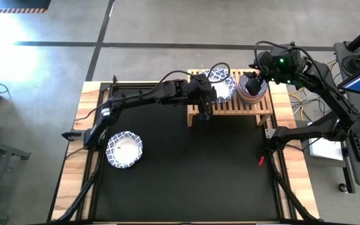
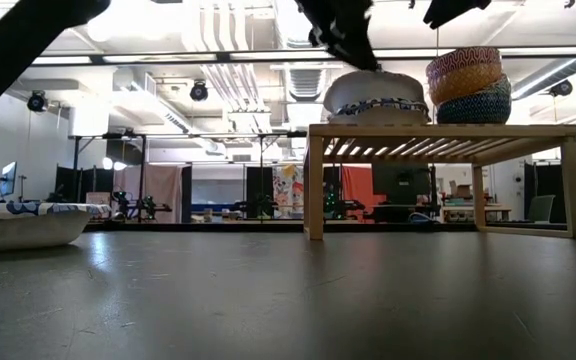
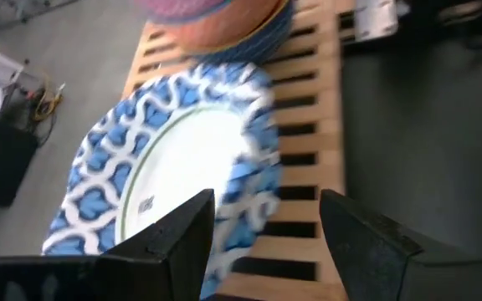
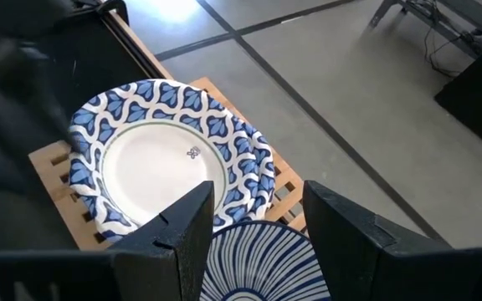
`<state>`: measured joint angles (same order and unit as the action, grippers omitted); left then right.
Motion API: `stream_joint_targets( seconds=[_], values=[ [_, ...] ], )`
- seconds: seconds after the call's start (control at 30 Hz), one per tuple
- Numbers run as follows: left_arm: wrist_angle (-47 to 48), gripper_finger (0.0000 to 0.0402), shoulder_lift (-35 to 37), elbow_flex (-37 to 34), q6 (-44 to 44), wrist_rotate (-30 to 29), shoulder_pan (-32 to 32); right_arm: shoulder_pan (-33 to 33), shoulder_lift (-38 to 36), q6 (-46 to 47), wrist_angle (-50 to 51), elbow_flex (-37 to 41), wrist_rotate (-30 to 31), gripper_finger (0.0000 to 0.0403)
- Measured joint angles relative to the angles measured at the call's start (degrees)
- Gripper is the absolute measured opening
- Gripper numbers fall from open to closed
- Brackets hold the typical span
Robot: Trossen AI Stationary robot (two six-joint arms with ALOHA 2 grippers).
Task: Place and stack bowls onto a shelf
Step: Stack the white bowl on top of the other white bowl on the shelf
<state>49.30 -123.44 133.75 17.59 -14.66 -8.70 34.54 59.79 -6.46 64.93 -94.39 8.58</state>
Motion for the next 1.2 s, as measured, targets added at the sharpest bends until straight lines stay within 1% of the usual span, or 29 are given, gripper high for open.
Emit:
stream_joint_targets(
  seconds=[0.17, 0.3, 0.53, 0.6, 0.67, 0.77, 0.93, 1.1, 1.2],
  values=[
    [0.09, 0.0200, -1.79, -0.26, -1.37, 1.82, -1.03, -0.01, -0.01, 0.48, 0.56, 0.00, -0.02, 0.0173],
    [-0.17, 0.0200, -2.16, -0.28, 0.24, 2.27, -0.75, 0.00, 0.00, 0.44, 0.96, 0.00, 0.00, 0.0173],
    [-0.20, 0.0200, -1.90, -0.17, 0.10, 0.86, -0.87, 0.00, 0.00, 0.44, 0.94, 0.00, 0.00, 0.0173],
    [1.28, 0.0200, -1.87, 1.17, 0.08, 0.72, -0.56, 0.00, 0.00, 0.39, 0.94, 0.00, 0.00, 0.0173],
    [2.41, 0.0200, -0.96, 1.03, -0.40, 0.40, -0.25, 0.01, 0.00, 0.42, 0.96, 0.00, 0.00, 0.0173],
    [8.35, 0.0200, 0.07, 1.22, -3.64, 0.22, 0.19, 0.00, 0.00, 0.33, 1.56, 0.00, 0.00, 0.0173],
    [17.80, 0.0200, 1.02, 1.12, -11.83, 0.17, 1.93, -0.01, 0.00, 0.31, 2.27, 0.00, 0.00, 0.0173],
    [25.23, 0.0200, 1.25, 1.10, -17.79, 0.09, 6.33, -0.01, -0.04, 0.42, 2.32, 0.00, -0.02, 0.0173],
    [29.65, 0.0200, 1.25, 1.10, -22.39, -1.26, 9.56, -0.01, -0.08, 0.56, 2.42, 0.00, -0.03, 0.0173]
  ],
)
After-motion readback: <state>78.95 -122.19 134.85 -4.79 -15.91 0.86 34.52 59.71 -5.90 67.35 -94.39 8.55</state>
